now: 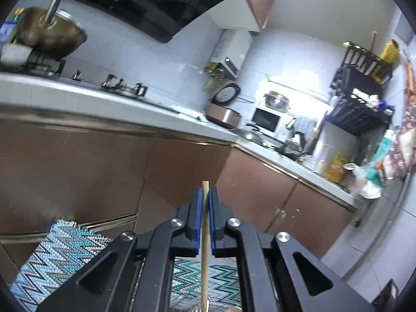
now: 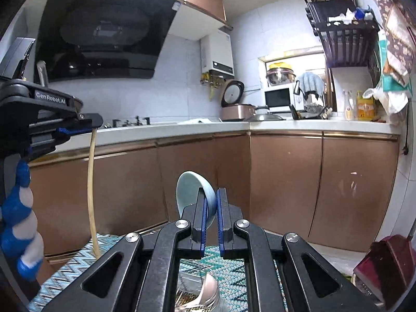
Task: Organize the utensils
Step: 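Lower both held utensils into the wire holder and open both grippers, then withdraw both open grippers from the holder back over the table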
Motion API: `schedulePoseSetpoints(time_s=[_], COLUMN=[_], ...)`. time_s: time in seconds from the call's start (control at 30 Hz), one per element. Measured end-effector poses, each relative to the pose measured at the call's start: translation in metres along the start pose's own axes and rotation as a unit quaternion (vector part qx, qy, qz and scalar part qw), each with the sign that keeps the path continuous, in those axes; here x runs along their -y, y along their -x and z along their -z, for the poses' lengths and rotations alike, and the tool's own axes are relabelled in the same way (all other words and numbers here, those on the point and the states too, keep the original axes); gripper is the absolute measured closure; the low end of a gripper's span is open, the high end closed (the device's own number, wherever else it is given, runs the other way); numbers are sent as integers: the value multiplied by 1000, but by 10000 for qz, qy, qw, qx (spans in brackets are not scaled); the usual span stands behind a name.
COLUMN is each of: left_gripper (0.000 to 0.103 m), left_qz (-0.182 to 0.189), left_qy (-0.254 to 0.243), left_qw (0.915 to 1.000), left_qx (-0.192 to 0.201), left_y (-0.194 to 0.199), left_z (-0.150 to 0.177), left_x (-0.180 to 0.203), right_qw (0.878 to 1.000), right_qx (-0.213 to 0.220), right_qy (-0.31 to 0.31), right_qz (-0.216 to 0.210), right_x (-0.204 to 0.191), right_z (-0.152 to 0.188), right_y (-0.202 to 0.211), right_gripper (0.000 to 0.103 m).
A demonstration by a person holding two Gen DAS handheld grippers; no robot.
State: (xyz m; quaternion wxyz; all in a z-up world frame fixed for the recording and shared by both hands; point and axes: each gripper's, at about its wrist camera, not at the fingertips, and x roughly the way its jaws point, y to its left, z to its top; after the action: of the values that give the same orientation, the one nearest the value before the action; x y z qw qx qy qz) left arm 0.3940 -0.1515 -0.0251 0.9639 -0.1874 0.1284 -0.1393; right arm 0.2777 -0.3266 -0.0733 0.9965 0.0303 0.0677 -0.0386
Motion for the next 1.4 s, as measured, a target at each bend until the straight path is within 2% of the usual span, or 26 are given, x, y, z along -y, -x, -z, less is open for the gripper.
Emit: schedulePoseSetpoints(time_s=[0.17,0.4,0.47,0.5,0.53,0.7,0.8,0.9,1.07,1.33,1.4], left_gripper=[99,97,91,83,76,72,70,63,62,62,62], left_qz=[-224,-282,-265,-253,-245,-253,-341,-450,-705,-1089,-1148], left_qy=[-165,-299,-310,-319,-319,-261,-239,-200,-188,-310,-297], left_qw=[9996,9989,9988,9988,9989,9992,9991,9988,9972,9935,9929], left_qx=[42,-235,-269,-259,-231,-153,-95,-14,162,79,47], left_y=[-22,-26,-20,-15,-9,24,48,79,132,210,230], left_z=[32,60,61,60,58,43,31,19,0,-13,-13], left_x=[-9,-17,-18,-18,-17,-19,-23,-27,-36,-57,-67], right_qw=[9999,9996,9995,9996,9996,9998,9995,9987,9970,9952,9952], right_qx=[2,-257,-280,-256,-237,-134,-24,72,263,479,541], right_qy=[39,-35,-84,-98,-98,-110,-221,-357,-496,-573,-581], right_qz=[96,90,94,99,102,131,239,346,537,628,565], right_x=[-3,-1,-1,-1,-2,-4,0,6,11,3,-3], right_z=[18,46,48,48,47,37,28,17,-2,-23,-26], right_y=[-13,-19,-15,-11,-7,18,42,64,111,176,195], right_gripper=[95,92,77,67,65,61,51,43,29,1,0])
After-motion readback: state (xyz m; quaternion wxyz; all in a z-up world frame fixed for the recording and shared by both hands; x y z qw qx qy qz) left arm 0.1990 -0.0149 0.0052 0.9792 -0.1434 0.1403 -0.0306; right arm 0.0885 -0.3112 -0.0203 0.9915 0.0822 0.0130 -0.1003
